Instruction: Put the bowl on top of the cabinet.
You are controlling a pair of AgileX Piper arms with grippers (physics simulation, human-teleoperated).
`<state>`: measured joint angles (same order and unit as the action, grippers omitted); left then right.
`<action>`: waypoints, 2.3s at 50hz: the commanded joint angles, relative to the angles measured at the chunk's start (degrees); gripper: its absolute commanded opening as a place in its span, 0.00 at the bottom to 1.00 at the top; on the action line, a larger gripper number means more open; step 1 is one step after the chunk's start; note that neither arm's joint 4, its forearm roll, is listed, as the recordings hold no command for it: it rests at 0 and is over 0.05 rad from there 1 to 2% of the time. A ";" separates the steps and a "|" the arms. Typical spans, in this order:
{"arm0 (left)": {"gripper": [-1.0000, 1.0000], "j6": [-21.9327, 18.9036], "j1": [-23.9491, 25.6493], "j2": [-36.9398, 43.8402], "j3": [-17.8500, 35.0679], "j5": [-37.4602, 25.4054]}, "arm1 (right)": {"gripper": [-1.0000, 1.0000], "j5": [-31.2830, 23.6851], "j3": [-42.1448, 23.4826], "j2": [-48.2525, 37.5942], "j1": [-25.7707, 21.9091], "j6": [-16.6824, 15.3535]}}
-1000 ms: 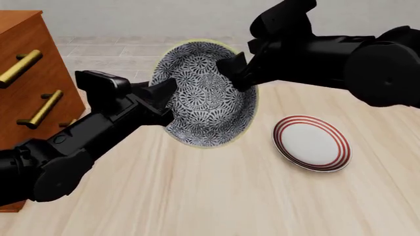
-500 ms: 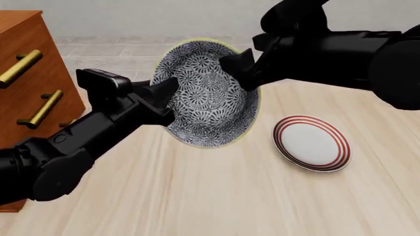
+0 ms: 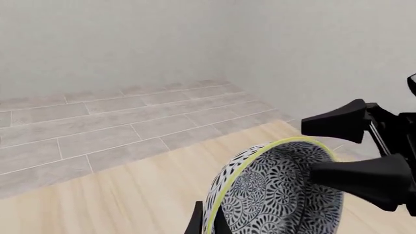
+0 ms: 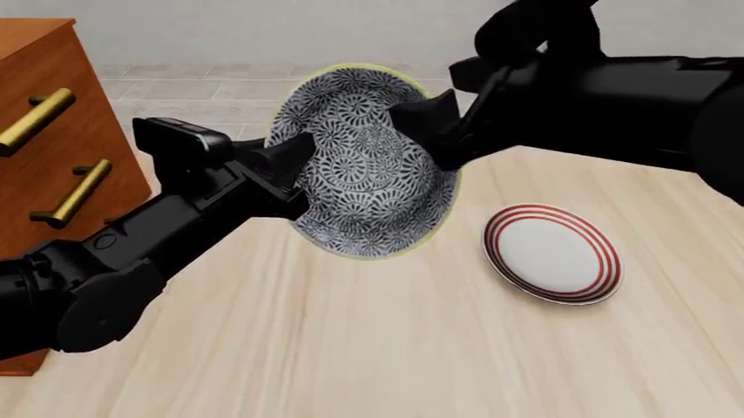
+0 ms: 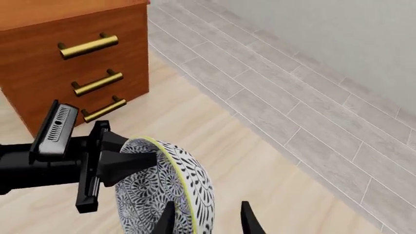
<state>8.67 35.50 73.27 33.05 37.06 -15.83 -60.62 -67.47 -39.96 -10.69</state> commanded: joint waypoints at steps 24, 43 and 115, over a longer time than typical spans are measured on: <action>0.00 -1.31 -0.28 1.19 2.20 -1.33 | 1.00 -1.48 0.86 9.24 0.11 -1.33; 0.00 -1.87 -0.25 2.59 4.01 -2.81 | 1.00 -1.38 1.73 12.68 -1.53 -1.31; 0.00 -1.12 -1.18 3.59 22.80 -34.56 | 1.00 2.75 3.56 24.78 -1.12 5.37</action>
<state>7.03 35.51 77.11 52.70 7.19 -13.12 -56.87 -42.95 -41.46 -5.89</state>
